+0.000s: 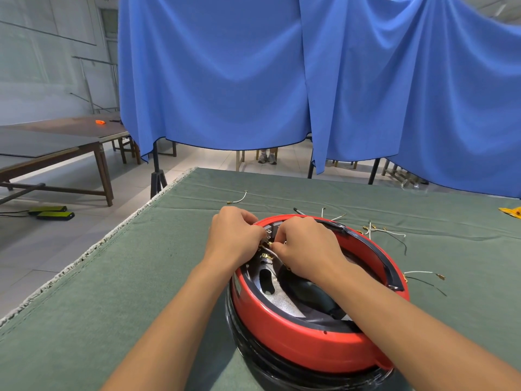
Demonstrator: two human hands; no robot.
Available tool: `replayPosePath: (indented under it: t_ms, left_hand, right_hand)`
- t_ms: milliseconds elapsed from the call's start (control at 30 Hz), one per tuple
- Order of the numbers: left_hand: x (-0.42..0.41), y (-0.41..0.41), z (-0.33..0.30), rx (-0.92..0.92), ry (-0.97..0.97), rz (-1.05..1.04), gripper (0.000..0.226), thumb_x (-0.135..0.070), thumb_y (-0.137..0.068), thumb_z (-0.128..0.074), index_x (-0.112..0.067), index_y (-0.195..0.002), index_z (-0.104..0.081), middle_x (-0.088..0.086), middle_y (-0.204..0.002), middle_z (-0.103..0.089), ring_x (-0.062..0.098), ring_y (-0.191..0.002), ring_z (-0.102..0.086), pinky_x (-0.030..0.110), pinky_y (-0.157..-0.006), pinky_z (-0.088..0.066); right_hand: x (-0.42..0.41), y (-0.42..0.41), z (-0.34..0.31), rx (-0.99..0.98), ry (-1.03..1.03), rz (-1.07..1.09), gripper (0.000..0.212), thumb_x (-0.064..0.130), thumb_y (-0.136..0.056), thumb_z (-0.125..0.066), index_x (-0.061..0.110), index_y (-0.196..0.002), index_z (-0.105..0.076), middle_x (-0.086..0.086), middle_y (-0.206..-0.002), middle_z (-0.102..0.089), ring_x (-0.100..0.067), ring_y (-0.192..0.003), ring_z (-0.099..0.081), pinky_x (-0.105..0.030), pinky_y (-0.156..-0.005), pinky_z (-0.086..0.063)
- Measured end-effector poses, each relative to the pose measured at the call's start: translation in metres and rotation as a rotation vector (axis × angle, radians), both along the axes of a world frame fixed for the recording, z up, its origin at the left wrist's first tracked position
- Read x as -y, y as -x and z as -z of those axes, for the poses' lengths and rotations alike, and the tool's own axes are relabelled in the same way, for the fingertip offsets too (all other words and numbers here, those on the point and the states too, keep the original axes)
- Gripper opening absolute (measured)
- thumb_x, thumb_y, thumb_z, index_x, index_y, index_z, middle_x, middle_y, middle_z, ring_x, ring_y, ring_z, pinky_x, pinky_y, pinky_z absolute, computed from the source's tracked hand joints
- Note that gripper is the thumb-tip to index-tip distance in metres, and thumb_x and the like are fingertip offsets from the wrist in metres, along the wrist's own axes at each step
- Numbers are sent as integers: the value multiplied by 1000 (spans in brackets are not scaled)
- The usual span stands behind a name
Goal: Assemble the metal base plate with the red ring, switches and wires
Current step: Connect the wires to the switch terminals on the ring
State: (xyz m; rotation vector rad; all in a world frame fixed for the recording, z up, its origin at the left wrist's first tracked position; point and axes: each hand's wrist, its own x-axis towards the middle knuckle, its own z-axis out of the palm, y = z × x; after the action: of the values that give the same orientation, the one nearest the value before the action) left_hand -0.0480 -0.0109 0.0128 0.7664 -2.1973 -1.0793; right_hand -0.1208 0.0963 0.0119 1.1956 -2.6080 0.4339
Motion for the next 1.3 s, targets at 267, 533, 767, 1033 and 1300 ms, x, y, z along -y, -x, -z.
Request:
replayPosePath:
  t_ms: [267, 533, 767, 1033, 1300]
  left_hand:
    - [-3, -1, -1, 15, 149, 13, 18, -9, -68, -66, -15, -81, -77, 4, -76, -73, 25, -83, -66, 37, -77, -53]
    - [-4, -2, -3, -9, 137, -5, 22, -9, -67, -68, -16, -86, -77, 2, -84, -75, 21, -87, -67, 36, -81, -54]
    - [-4, -2, -3, -37, 73, -35, 21, -7, -63, -73, -17, -81, -78, -1, -78, -74, 18, -76, -69, 31, -75, -55]
    - [-4, -2, -3, -26, 70, -32, 21, -8, -64, -72, -18, -82, -78, 0, -79, -75, 19, -78, -69, 35, -77, -56]
    - [-4, -3, -3, -11, 103, -26, 20, -10, -64, -71, -21, -79, -78, -3, -72, -73, 18, -74, -68, 33, -74, -56]
  right_hand:
    - [2, 1, 0, 10, -1, 9, 19, 30, -85, -56, 18, -81, -70, -2, -85, -68, -27, -83, -62, -30, -64, -41]
    - [1, 2, 0, 22, -1, 1, 19, 30, -85, -57, 18, -80, -72, -2, -84, -69, -26, -82, -62, -30, -64, -42]
    - [5, 1, 2, -52, -4, -7, 19, 30, -88, -54, 17, -87, -68, -5, -91, -68, -29, -90, -62, -31, -66, -39]
    - [5, 2, 3, -38, -1, 1, 20, 31, -86, -57, 17, -81, -70, -4, -85, -69, -28, -86, -62, -30, -64, -41]
    - [8, 1, 2, -52, 17, 7, 18, 29, -85, -55, 16, -81, -67, -4, -87, -68, -29, -87, -62, -30, -62, -36]
